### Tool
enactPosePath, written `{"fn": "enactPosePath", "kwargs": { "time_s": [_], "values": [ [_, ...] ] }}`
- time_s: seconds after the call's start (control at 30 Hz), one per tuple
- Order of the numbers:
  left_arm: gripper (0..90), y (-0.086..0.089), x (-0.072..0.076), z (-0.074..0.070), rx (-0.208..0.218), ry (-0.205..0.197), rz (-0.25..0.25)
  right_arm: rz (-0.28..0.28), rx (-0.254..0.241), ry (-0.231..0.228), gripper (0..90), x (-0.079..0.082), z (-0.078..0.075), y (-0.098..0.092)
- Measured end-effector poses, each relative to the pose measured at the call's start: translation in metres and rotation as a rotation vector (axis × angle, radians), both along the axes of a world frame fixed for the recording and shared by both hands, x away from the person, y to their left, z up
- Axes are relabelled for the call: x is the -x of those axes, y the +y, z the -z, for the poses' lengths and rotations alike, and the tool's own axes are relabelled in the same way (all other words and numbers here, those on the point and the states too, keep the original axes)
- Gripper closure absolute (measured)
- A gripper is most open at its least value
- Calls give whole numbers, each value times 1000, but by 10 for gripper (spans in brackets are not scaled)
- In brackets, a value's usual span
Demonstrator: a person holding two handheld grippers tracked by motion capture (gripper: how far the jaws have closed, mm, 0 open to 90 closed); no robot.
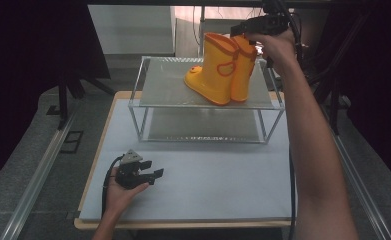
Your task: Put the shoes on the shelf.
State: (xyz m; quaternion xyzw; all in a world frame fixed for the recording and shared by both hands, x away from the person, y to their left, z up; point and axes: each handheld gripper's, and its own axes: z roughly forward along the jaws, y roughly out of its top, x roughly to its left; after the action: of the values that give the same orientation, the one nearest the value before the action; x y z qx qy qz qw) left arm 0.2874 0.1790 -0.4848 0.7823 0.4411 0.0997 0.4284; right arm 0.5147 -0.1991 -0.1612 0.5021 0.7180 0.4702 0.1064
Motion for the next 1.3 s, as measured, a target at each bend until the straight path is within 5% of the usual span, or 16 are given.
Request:
{"fn": "enactPosePath", "kwargs": {
  "time_s": [0.37,0.7,1.03,1.3],
  "values": [
    [394,-1,0,0,-5,0,0,-38,-130,-102,628,31,-3,-30],
    [394,-3,0,0,-9,1,-4,-23,-162,-154,747,72,4,-71],
    [394,-5,0,0,-15,0,-2,-8,-186,-106,860,82,60,-106],
    [394,-4,0,2,-18,4,-5,-7,-205,-56,892,73,110,-106]
  ]
}}
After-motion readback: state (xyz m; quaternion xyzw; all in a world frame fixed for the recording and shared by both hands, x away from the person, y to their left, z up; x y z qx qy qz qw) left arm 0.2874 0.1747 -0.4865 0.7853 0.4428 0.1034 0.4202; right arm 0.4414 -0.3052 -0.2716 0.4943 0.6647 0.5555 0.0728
